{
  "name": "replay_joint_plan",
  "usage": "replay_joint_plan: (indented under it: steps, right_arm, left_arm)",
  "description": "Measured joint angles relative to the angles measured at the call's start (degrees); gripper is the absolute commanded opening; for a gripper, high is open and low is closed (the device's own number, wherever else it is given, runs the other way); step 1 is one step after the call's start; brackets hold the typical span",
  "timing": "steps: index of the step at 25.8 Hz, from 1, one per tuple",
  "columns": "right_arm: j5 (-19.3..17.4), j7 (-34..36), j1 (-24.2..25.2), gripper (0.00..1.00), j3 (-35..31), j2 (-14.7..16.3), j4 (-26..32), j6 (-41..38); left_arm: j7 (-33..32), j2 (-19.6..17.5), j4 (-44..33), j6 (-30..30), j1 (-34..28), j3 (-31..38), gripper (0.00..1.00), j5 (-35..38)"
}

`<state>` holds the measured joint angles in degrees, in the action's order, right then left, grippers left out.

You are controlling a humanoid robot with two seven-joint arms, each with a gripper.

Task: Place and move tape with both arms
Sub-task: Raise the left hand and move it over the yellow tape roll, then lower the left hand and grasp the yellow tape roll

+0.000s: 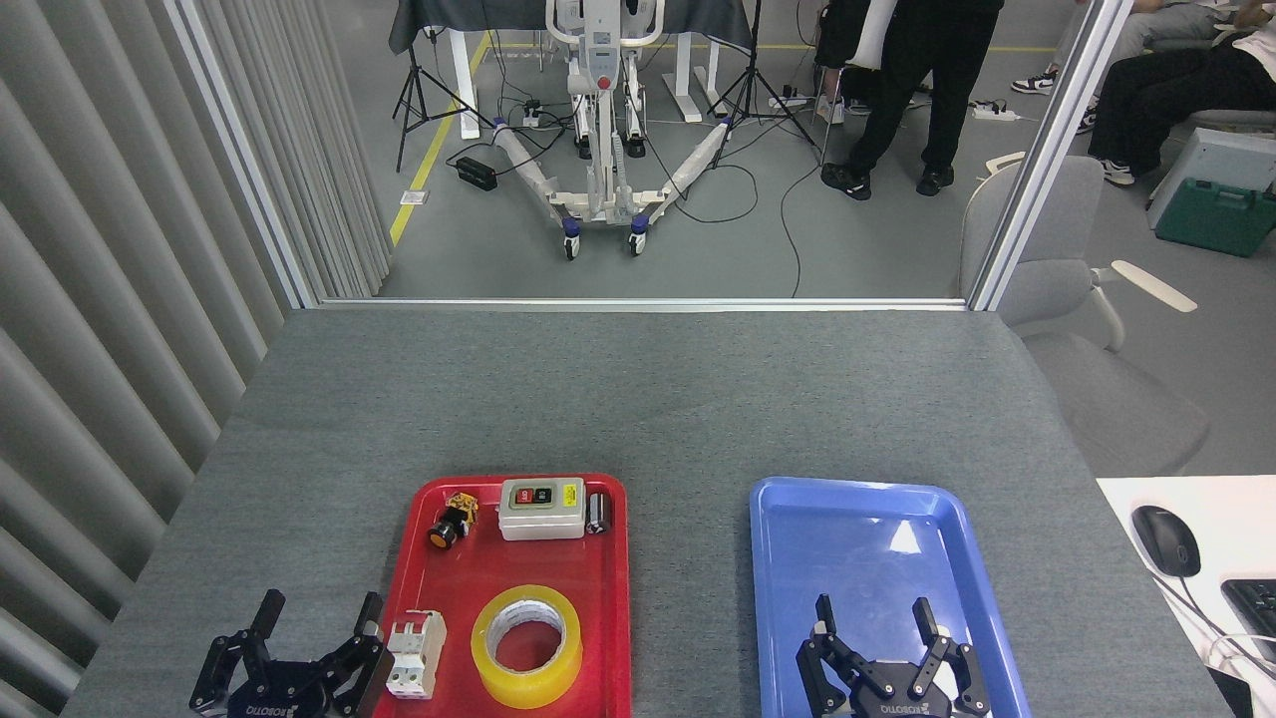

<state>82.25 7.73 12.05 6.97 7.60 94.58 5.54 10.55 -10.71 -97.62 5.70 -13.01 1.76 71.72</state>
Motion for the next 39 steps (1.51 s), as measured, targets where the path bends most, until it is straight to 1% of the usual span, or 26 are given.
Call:
replay_joint_plan:
  steps: [11,13,14,16,19,22,26,29,32,35,39]
  right_arm:
    - [0.02,-0.01,-0.01,1.0,0.7,-0.04,-0.01,0.02]
    - [0.02,-0.01,-0.01,1.0,0.79,-0.04,-0.01,0.02]
    - [0.02,-0.01,-0.01,1.0,0.83,-0.04,-0.01,0.02]
    - [0.02,-0.01,-0.01,1.0,0.97,-0.04,-0.01,0.02]
    - [0.05,-0.01,-0.01,1.0,1.07,-0.04,-0.01,0.02]
    - [0.05,-0.01,-0.01,1.0,1.14,-0.04,-0.05,0.02]
    - [0.09,-0.03,-0.01,1.0,1.25,-0.04,-0.1,-0.03]
    - [0.18,-0.14,-0.01,1.0,1.33,-0.06,-0.12,-0.05]
    - [0.23,-0.24,-0.01,1.0,1.36,-0.06,-0.13,-0.06]
    - [0.28,-0.12,-0.01,1.0,1.37,-0.05,-0.16,-0.09]
    - [0.8,-0.02,-0.01,1.0,1.42,-0.12,-0.49,-0.1]
  left_arm:
    - [-1.17,-0.46,-0.05,2.21,0.47,0.02,0.99,-3.52]
    - [-2.38,-0.59,-0.18,2.21,1.3,-0.04,0.99,-4.87]
    - [-3.97,-0.68,-0.41,2.18,1.92,-0.05,0.99,-5.36]
    - [-9.74,-0.94,-0.9,1.95,3.75,-0.04,1.0,-6.07]
    - [-21.77,-1.52,-1.25,2.17,7.83,-0.07,0.99,-6.6]
    - [-33.82,-2.48,-1.37,3.87,12.36,-0.81,0.99,-6.97]
    - [-46.12,-4.44,-1.36,7.11,18.41,-4.35,0.99,-7.18]
    - [-53.04,-6.74,-1.26,8.74,21.92,-7.49,0.99,-7.22]
    - [-59.67,-8.2,-1.0,9.52,24.79,-10.2,0.99,-7.28]
    - [-65.87,-8.97,0.13,9.59,27.72,-12.32,0.99,-7.42]
    - [-73.83,-9.18,4.43,9.63,32.24,-15.77,0.99,-7.6]
